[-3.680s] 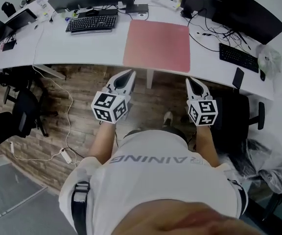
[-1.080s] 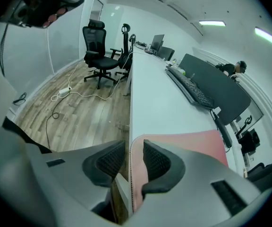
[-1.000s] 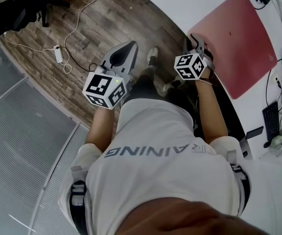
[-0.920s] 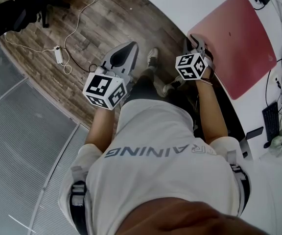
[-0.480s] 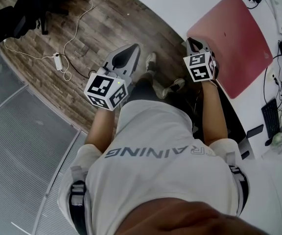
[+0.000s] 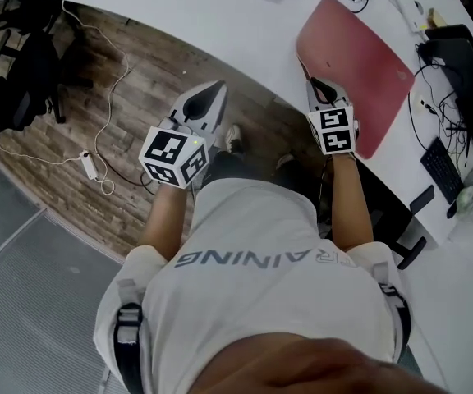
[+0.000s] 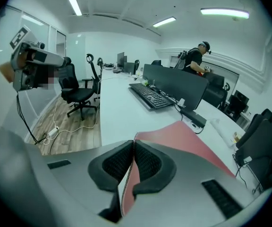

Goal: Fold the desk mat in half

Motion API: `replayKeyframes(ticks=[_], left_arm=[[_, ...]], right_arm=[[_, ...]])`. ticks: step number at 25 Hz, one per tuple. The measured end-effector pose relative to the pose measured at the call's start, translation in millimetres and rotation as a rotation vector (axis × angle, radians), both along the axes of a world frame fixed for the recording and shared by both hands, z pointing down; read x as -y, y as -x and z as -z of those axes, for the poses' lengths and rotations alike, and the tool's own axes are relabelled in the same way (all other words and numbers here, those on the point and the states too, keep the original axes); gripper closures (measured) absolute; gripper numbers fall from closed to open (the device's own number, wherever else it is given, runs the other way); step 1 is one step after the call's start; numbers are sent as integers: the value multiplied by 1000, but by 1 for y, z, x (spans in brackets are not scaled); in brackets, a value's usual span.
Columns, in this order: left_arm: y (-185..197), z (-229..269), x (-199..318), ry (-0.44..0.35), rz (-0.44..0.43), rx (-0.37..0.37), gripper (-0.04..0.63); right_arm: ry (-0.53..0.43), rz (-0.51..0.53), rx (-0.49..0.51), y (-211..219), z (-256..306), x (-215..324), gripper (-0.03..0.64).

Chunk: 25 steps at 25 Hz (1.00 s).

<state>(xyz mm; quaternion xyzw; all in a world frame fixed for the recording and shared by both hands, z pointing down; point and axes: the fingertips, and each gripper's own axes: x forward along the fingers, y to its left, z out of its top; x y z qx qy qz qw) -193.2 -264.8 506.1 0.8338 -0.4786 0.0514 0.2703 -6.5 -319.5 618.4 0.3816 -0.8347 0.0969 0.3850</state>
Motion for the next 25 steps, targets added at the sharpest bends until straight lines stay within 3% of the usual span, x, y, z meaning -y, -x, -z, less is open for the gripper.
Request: replayKeyframes(ticks=[9, 14, 25], left_arm=[[-84, 26, 31, -57, -113, 49, 568], [-128, 45, 43, -90, -121, 89, 568], [-196, 61, 73, -116, -130, 84, 568]], right_arm=[[-39, -118, 139, -68, 39, 16, 583], [-50, -104, 193, -98, 56, 20, 583], [-77, -127, 217, -169, 76, 42, 583]])
